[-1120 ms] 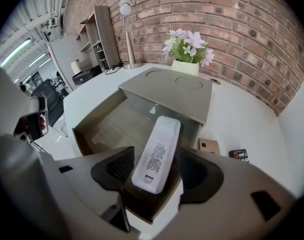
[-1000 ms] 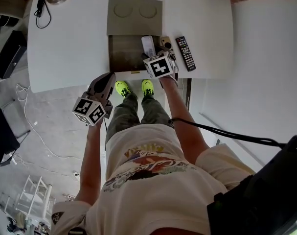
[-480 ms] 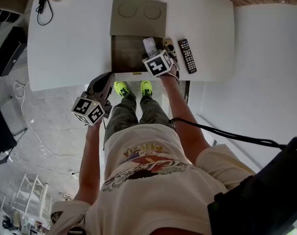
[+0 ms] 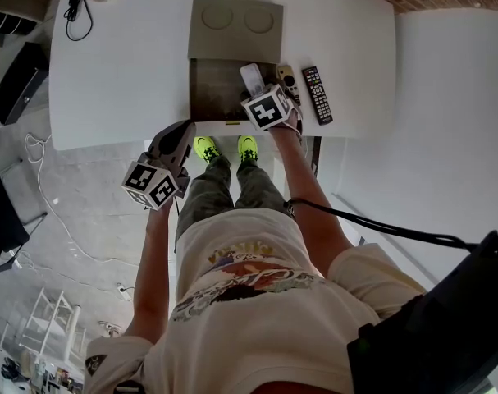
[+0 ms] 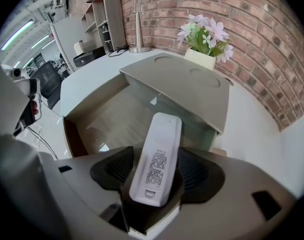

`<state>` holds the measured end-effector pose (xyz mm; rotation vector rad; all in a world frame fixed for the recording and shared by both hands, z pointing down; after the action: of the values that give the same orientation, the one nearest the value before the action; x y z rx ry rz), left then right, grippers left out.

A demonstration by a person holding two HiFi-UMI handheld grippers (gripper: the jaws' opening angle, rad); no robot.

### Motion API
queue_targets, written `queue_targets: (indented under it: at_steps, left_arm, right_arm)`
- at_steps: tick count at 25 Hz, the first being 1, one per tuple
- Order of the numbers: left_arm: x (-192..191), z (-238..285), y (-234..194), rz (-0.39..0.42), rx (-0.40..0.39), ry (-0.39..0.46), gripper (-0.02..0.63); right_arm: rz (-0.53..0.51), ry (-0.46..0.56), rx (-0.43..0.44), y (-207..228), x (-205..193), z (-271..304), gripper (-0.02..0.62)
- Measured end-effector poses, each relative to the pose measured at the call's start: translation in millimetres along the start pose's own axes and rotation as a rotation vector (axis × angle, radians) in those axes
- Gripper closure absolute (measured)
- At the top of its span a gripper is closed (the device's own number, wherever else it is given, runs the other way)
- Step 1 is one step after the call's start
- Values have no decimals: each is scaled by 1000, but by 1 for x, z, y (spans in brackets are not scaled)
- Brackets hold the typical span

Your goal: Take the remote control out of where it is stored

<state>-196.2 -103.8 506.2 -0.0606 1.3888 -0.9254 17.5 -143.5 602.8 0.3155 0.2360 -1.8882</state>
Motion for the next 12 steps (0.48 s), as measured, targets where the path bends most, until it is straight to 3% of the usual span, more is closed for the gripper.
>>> queue_targets:
  at_steps: [12]
  left_arm:
    - [-4, -2, 1, -5, 3, -4, 600]
  right_arm:
    - [-8, 66, 14, 2, 1, 3, 347]
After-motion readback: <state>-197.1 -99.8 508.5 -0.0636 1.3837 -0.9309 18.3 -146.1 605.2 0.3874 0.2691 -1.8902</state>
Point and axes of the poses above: the fingertips, and each gripper's own axes: z forward along the fingers, y to its right, x out of its top, the point moved 4 cm from there along -z, backward along the fingers, and after that the axes turned 4 degrees about z, right-handed, at the moved point
